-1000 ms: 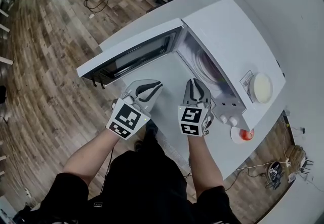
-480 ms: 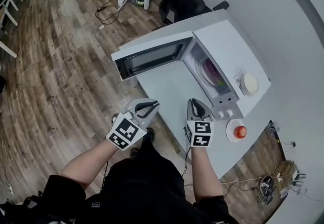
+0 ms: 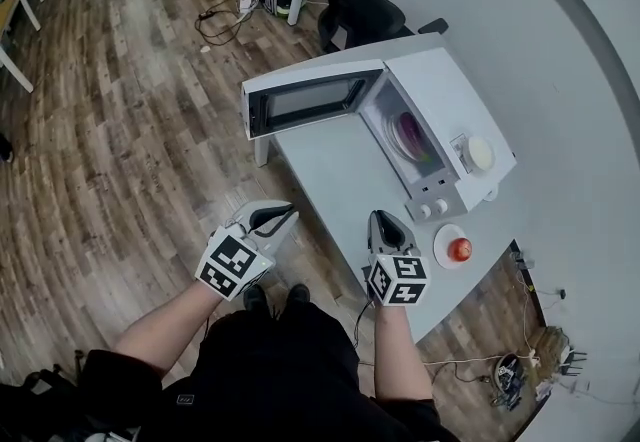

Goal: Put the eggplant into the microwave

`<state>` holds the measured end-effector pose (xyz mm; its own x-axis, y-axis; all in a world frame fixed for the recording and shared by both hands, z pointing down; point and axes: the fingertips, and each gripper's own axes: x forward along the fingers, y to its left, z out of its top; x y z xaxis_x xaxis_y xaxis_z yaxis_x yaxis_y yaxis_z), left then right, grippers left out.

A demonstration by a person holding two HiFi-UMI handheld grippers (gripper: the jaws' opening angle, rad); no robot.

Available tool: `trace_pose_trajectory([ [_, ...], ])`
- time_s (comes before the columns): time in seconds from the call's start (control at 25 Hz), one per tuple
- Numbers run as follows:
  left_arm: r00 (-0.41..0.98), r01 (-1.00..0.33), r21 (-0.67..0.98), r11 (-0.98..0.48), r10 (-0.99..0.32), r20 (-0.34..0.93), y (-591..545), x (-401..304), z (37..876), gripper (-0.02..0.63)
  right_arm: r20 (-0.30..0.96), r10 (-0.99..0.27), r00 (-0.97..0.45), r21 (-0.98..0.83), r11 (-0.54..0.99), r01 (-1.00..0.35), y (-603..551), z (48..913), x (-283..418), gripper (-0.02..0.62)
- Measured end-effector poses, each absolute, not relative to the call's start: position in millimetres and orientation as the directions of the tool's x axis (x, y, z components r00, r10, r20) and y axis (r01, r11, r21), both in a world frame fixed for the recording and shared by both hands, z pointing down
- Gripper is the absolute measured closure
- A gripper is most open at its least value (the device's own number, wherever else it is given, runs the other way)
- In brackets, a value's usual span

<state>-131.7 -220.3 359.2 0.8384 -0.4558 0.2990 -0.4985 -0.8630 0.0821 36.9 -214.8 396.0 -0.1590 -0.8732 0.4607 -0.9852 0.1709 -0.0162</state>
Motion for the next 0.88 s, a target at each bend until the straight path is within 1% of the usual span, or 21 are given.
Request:
trace_pose_trajectory([
  [0.28, 0.811, -0.556, 0.108, -0.824, -0.51, 0.285, -178.1, -134.9, 332.3, 0.578, 0.378, -0.9, -0.217, -0.084, 0.2, -0.976, -150.4, 350.6, 43.8, 0.557],
  [0.52, 0.818, -0.546, 0.074, -0.834, -0.513, 0.259, -123.7, -101.2, 299.9, 0.579, 0.296, -0.91, -0.292, -0.173, 0.249, -0.953, -86.3, 308.7, 66.6, 0.56],
  [0.76, 0.823, -0.542, 0.086, -0.836, -0.507, 0.255, -65.6, -62.5, 284.1, 0.578, 0.258, -0.873, -0.413, -0.287, 0.339, -0.896, -30.9, 303.8, 73.8, 0.561],
  [0.88, 0.822, -0.545, 0.107, -0.831, -0.505, 0.262, -40.9, -48.7, 284.3, 0.578, 0.203, -0.887, -0.414, -0.334, 0.335, -0.881, -7.3, 295.8, 78.9, 0.573],
])
